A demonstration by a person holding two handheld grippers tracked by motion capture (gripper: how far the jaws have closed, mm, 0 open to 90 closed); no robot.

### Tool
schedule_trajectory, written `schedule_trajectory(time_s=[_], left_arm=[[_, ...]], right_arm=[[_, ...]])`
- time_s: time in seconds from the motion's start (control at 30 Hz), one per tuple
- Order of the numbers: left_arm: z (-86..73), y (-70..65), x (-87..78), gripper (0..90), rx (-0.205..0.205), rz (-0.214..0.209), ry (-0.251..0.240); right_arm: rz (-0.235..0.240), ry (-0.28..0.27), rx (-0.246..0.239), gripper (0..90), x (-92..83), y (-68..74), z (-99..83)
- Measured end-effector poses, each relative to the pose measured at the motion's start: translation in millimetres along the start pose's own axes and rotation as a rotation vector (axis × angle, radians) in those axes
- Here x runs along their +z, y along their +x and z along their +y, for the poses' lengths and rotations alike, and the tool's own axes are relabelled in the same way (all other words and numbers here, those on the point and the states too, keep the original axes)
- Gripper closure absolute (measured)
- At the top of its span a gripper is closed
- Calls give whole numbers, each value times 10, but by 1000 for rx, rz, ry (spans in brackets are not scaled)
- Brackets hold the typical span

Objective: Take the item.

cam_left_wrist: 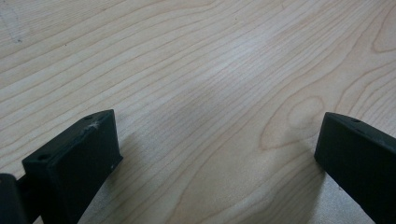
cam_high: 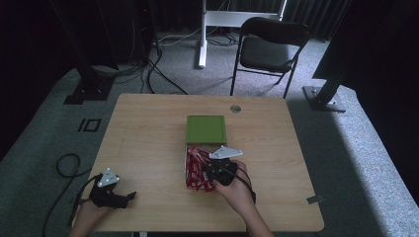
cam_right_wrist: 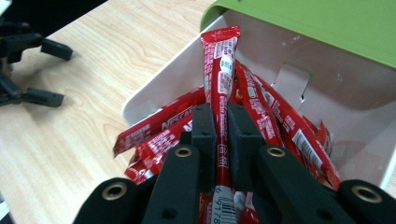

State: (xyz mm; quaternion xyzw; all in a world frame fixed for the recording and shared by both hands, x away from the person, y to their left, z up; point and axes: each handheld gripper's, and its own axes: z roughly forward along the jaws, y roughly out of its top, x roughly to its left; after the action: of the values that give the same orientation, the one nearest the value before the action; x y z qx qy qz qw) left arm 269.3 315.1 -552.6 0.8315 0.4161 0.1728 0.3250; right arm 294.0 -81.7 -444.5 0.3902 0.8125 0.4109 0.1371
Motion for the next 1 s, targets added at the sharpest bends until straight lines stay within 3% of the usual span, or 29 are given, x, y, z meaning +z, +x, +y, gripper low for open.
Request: schedule_trajectory(time_s=[0.3, 0.5, 0.87, 1.0], left_arm=[[0, -1, 0, 7, -1, 0, 0], [0, -1, 0, 8, -1, -1, 0], [1, -1, -1, 7, -1, -1, 1], [1, 1, -1, 8, 1, 0, 1]], right_arm=[[26, -37, 6, 831, -189, 19, 53], [13, -89, 26, 831, -319, -40, 106], [-93, -169, 101, 831, -470, -328, 172], [-125, -192, 160, 830, -476, -466, 165]])
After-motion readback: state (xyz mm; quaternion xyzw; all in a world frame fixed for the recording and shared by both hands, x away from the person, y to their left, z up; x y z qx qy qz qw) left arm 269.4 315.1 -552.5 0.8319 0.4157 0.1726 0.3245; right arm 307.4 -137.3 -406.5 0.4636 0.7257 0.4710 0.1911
